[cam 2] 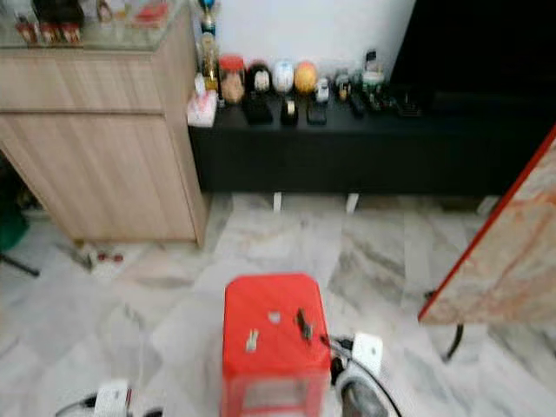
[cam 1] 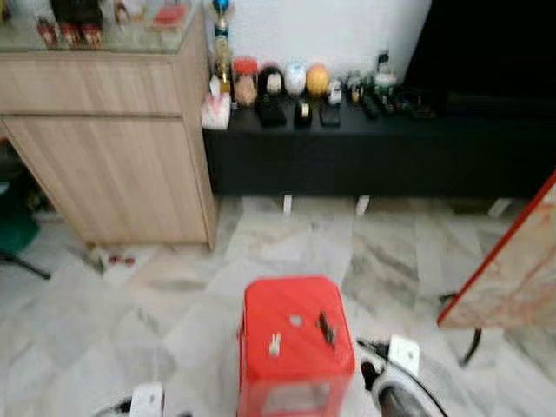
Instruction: Hang keys on a hook
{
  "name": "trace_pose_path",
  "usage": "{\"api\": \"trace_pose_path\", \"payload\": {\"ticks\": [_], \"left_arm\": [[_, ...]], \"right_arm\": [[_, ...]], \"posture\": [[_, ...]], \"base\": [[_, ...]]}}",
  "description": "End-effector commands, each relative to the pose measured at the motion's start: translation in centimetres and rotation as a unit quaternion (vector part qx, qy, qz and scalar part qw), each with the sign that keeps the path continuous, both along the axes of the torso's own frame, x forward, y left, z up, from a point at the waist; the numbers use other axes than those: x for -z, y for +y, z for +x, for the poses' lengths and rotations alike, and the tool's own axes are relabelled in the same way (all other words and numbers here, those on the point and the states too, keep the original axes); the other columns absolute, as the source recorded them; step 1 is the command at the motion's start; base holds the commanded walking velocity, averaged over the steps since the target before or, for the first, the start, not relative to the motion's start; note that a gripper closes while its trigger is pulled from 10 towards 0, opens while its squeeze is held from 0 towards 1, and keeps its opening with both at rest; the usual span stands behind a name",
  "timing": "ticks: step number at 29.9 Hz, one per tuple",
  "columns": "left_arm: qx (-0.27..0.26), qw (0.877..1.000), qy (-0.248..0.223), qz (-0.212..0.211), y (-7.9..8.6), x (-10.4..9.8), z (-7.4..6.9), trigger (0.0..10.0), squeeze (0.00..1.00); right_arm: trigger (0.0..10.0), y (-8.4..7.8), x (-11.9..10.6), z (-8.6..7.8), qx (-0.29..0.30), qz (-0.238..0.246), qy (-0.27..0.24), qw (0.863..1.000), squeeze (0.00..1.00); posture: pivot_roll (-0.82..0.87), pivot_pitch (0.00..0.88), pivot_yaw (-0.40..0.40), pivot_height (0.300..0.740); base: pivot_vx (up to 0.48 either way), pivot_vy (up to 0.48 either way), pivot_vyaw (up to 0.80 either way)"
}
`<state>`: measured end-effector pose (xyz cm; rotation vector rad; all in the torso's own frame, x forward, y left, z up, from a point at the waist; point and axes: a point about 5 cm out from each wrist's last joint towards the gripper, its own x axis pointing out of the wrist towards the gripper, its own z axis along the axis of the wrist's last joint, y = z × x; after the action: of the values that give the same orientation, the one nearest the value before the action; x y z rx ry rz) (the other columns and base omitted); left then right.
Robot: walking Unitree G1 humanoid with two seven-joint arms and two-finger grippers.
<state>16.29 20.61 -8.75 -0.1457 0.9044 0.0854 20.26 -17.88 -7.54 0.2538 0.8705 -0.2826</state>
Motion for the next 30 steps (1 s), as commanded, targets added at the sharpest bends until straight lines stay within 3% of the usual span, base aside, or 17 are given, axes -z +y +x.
{"api": "trace_pose_path", "payload": {"ticks": [1, 21, 30], "left_arm": [[-0.006, 1.0, 0.01, 0.008, 0.75, 0.16, -0.67, 10.0, 0.0], [-0.003, 1.0, 0.011, 0.012, 0.62, 0.19, -0.67, 10.0, 0.0], [-0.003, 1.0, 0.014, 0.011, 0.54, 0.29, -0.88, 10.0, 0.0]], "right_arm": [[10.0, 0.55, -0.45, 0.89, -0.012, 0.001, -0.013, 1.0, 0.0], [10.0, 0.42, -0.81, 1.41, -0.082, -0.025, -0.026, 0.996, 0.0], [10.0, 0.43, -0.67, 1.23, -0.075, -0.019, -0.017, 0.997, 0.0]], "posture": [[0.09, 0.0, -0.07, 0.74], [0.09, 0.0, -0.077, 0.74], [0.09, 0.0, -0.077, 0.74]], "base": [[0.247, 0.0, 0.0], [0.012, 0.0, 0.0], [0.0, 0.0, 0.53]]}}
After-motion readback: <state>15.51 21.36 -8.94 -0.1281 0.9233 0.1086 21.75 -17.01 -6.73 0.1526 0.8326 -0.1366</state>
